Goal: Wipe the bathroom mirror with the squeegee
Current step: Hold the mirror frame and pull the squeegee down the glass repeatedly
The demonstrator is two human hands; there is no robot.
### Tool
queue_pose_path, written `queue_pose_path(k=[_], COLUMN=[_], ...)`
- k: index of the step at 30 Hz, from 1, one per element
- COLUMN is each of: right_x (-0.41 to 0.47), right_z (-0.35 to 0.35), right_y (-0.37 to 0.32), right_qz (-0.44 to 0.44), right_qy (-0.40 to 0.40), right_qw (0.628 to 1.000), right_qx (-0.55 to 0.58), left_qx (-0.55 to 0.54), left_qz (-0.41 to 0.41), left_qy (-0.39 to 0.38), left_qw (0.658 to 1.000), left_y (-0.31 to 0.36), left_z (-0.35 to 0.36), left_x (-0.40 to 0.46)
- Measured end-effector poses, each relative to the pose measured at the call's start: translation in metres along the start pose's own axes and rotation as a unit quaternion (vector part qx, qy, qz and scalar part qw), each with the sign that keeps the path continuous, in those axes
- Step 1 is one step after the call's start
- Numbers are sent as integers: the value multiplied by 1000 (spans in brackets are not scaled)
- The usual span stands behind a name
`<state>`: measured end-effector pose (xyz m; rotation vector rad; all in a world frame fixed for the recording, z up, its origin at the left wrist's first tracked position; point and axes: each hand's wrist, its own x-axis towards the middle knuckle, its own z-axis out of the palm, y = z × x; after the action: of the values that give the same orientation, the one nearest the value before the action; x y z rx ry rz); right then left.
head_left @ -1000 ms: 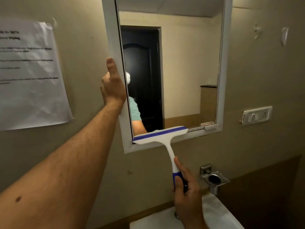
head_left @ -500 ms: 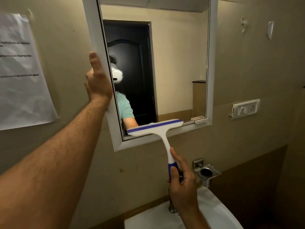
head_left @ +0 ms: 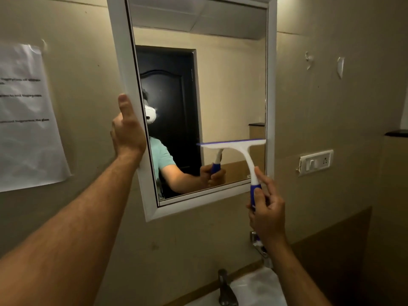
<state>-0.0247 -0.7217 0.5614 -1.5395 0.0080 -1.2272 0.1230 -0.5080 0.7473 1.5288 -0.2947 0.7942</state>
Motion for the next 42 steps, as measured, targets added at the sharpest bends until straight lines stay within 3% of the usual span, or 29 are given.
queue_pose_path(k=[5,8,16,22,27,42], right_x=[-44,-53,94,194,188,89], right_z=[-25,-35,12,43,39,7], right_y=[47,42,-88,-163,-144,-57], right_qz=[30,44,-67,-117,-117,-43], right_qy=[-13,-16,8,21,12,2], right_qw=[997,995,998,993,993,999], right_qx=[-70,-89,-15,4,20,25], left_qx=[-26,-19,-74,-97,-83,-57], left_qz=[4,-8,-26,-18,-9,6], left_qy=[-6,-15,-79,-85,-40,-14], left_qw=[1000,1000,994,992,996,998], left_y=[-2,7,15,53,57,54], left_z=[-1,-4,-12,-11,1,0], left_x=[1,-4,6,45,43,38])
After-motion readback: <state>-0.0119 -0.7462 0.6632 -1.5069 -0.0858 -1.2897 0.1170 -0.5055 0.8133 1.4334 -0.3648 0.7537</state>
